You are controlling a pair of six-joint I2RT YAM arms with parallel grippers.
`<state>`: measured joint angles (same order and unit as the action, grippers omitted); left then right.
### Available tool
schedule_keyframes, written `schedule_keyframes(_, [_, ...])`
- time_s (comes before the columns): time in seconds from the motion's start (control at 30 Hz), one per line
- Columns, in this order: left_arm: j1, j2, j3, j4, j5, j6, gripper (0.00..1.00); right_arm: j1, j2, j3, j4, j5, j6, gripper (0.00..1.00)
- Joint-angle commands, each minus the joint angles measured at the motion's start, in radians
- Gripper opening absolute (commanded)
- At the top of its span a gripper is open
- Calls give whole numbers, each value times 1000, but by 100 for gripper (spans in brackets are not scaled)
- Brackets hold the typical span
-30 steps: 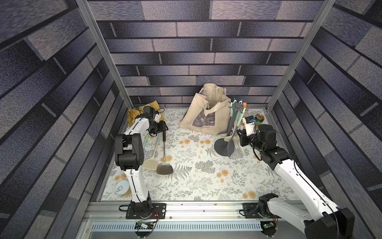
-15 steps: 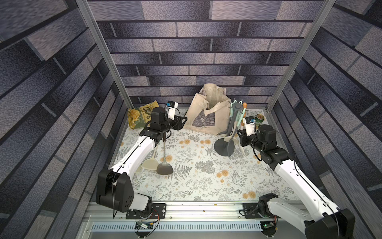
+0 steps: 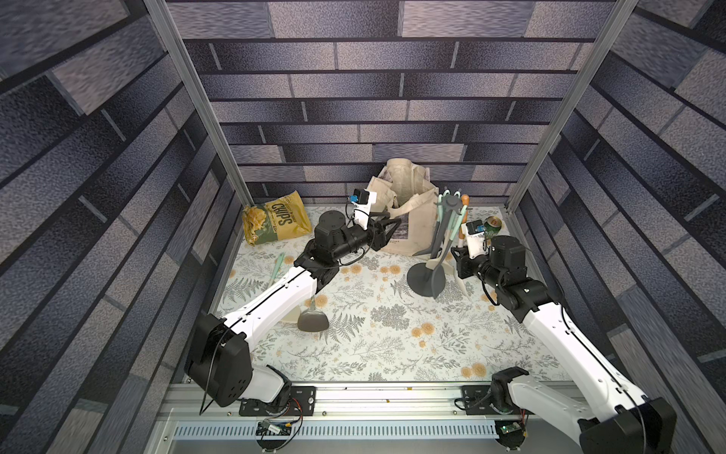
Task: Take the spatula off the kitchen utensil rack
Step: Take off the spatula from the rack.
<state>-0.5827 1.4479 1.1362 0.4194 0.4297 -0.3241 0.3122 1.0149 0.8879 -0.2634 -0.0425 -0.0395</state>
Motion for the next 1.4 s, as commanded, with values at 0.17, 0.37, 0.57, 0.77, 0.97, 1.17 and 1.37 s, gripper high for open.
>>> schedule_keyframes(0.17, [-68, 62, 67, 119, -18, -37, 50, 2, -43, 45, -125, 84, 2, 6])
schedule_keyframes(0.37, [-140, 97, 99, 128, -40, -6, 49, 2, -57, 59, -145, 113, 4, 4])
schedule_keyframes(0.57, [-205, 129, 138, 112, -78, 45, 49, 2, -68, 62, -157, 111, 4, 1])
schedule_keyframes(0.77, [-229, 149, 168, 101, -86, 60, 51, 1, -105, 68, -173, 119, 1, 0])
schedule_keyframes(0.97, [-268, 178, 191, 88, -104, 99, 52, 1, -114, 66, -180, 120, 0, 0])
schedule_keyframes(1.17, [-322, 220, 243, 60, -122, 167, 51, 2, -109, 63, -169, 115, -2, 0])
schedule_keyframes(1.37, [-335, 289, 292, 71, -161, 189, 50, 2, -108, 62, -169, 106, -8, 0])
